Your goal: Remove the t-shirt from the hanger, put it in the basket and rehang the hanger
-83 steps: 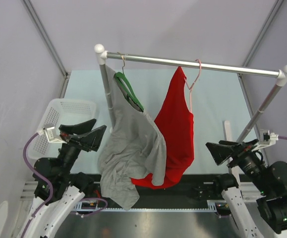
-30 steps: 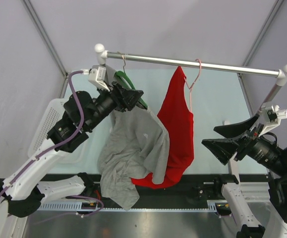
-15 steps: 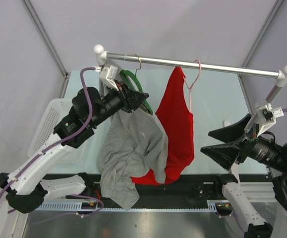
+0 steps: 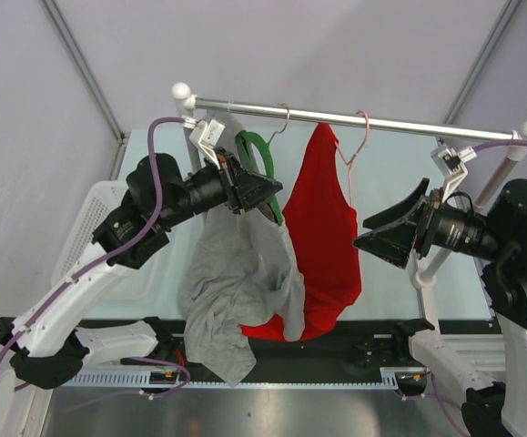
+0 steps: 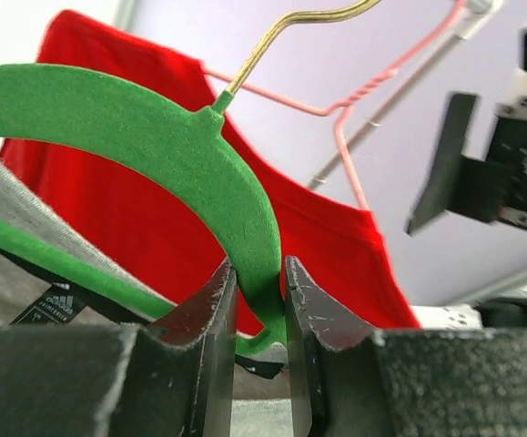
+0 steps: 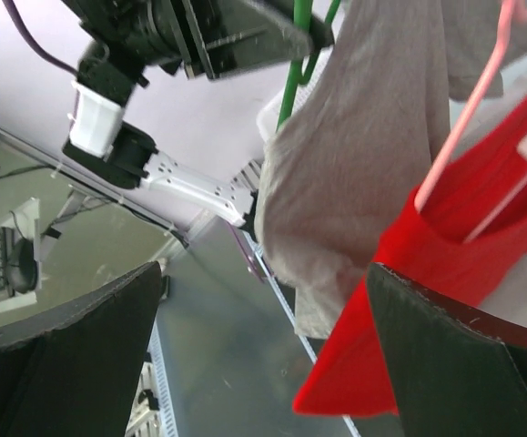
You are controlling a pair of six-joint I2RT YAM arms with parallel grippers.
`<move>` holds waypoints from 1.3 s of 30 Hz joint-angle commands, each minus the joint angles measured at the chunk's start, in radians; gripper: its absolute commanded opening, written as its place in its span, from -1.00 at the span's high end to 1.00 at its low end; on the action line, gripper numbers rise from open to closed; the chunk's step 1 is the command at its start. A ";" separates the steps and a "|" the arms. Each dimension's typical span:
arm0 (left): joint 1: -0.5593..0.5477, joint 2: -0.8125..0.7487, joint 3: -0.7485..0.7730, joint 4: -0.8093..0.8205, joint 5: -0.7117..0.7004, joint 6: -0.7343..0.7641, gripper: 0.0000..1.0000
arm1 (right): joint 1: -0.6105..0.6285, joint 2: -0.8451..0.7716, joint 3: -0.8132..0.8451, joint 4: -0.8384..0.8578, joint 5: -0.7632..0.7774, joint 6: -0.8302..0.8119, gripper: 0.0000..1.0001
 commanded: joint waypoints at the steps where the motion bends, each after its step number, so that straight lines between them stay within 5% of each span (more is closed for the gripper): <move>1: -0.005 -0.006 0.077 0.085 0.114 0.002 0.99 | 0.008 0.011 0.006 0.198 -0.061 0.114 -0.99; 16: -0.005 0.028 0.103 0.194 0.289 -0.051 0.99 | 0.023 0.048 -0.014 0.389 -0.080 0.229 -0.80; 21: -0.006 -0.004 0.030 0.245 0.302 -0.068 0.99 | 0.144 0.081 -0.011 0.398 0.026 0.242 -0.73; 23: -0.008 -0.027 0.007 0.236 0.268 -0.060 0.99 | 0.242 0.124 0.014 0.369 0.165 0.214 -0.73; 24: -0.008 -0.030 0.002 0.228 0.256 -0.048 0.99 | 0.385 0.146 0.043 0.288 0.240 0.153 -0.73; 28: -0.008 -0.050 -0.007 0.173 0.208 -0.017 0.99 | 0.846 0.248 0.186 0.110 1.008 0.041 -0.76; 30: -0.008 -0.067 -0.012 0.144 0.193 0.003 0.99 | 0.958 0.287 0.225 0.100 1.135 0.033 -0.77; 39: -0.008 -0.104 -0.041 0.075 0.139 0.069 0.99 | 0.974 0.391 0.328 0.100 1.304 0.027 -0.71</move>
